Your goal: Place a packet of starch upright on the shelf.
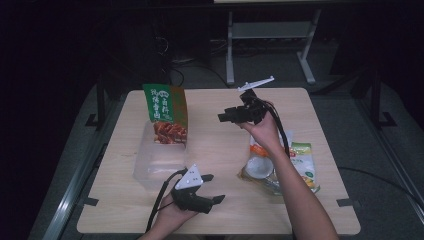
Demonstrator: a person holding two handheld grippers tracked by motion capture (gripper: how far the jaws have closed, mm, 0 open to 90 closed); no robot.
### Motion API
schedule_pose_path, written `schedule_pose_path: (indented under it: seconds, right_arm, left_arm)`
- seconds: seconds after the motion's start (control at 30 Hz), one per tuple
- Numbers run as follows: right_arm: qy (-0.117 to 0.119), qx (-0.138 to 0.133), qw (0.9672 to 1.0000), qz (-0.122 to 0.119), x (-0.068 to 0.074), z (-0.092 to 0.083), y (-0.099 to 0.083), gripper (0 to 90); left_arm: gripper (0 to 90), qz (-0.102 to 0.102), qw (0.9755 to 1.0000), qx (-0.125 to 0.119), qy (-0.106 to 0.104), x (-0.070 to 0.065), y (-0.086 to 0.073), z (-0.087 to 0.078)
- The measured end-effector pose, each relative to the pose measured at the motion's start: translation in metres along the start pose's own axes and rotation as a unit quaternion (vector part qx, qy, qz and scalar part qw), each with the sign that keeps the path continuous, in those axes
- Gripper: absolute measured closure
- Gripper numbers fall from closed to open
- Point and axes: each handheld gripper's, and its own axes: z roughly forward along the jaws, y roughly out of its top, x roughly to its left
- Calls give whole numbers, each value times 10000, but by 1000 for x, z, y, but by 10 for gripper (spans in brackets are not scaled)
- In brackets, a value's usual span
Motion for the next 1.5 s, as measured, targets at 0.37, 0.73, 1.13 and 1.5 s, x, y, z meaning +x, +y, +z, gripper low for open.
schedule_pose_path:
  seconds: [0.37,0.73,1.13,1.5]
  right_arm:
    - [-127,26,9997,202,-10,-26,-19,513]
    - [-285,193,9988,342,-17,-46,-41,490]
    - [-386,283,9977,471,-19,-64,-69,468]
    - [-428,455,9961,624,-16,-76,-99,455]
  left_arm:
    - [253,36,10000,42,11,0,0,0]
    - [253,38,10000,-1,12,0,0,0]
    - [253,54,10000,20,6,0,0,0]
    - [253,-44,10000,-11,-40,-2,-1,2]
